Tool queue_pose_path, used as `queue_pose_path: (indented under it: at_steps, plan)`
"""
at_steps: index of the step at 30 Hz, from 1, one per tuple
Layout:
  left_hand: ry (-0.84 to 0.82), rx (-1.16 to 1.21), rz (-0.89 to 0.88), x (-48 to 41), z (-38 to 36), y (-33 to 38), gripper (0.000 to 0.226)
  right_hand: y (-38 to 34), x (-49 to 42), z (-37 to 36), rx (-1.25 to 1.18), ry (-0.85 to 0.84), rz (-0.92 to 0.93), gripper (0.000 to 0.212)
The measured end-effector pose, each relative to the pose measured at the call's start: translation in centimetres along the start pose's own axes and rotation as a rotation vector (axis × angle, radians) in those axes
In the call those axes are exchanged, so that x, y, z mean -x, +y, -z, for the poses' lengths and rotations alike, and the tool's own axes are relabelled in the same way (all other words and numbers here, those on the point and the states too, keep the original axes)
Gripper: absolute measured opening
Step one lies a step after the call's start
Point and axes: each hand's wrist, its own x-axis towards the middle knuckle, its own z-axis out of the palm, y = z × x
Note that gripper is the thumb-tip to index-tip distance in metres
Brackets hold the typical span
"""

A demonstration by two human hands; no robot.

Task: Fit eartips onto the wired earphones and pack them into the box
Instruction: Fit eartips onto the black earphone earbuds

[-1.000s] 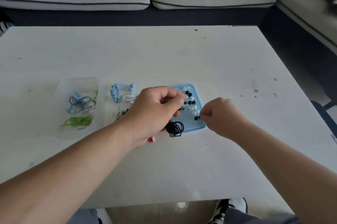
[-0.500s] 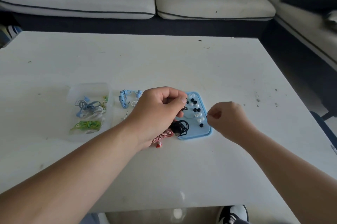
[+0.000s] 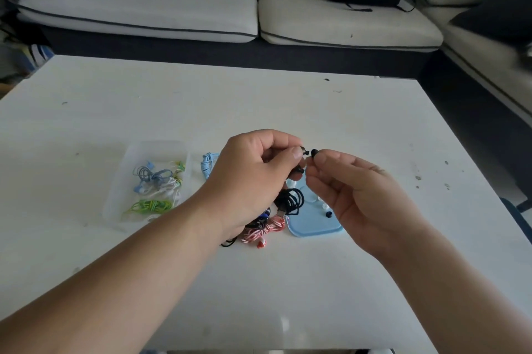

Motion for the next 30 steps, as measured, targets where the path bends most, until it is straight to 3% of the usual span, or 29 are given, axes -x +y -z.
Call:
queue_pose_path:
  at_steps: [9, 23, 30]
  plan:
    - [0.039, -0.082, -0.098, -0.8, 0.2, 0.1, 0.011, -0.2, -1.7, -0.3, 0.029, -0.119, 0.036, 0.009]
    - [0.062, -0.111, -0.135, -0.7, 0.2, 0.4, 0.012, 0.8, -1.9, -0.5, 0.079, -0.116, 0.099, 0.017]
    - [0.023, -0.071, -0.134, -0.5, 0.0, 0.6, 0.013, 0.7, -2.1, -0.5, 0.025, -0.161, 0.109, 0.009]
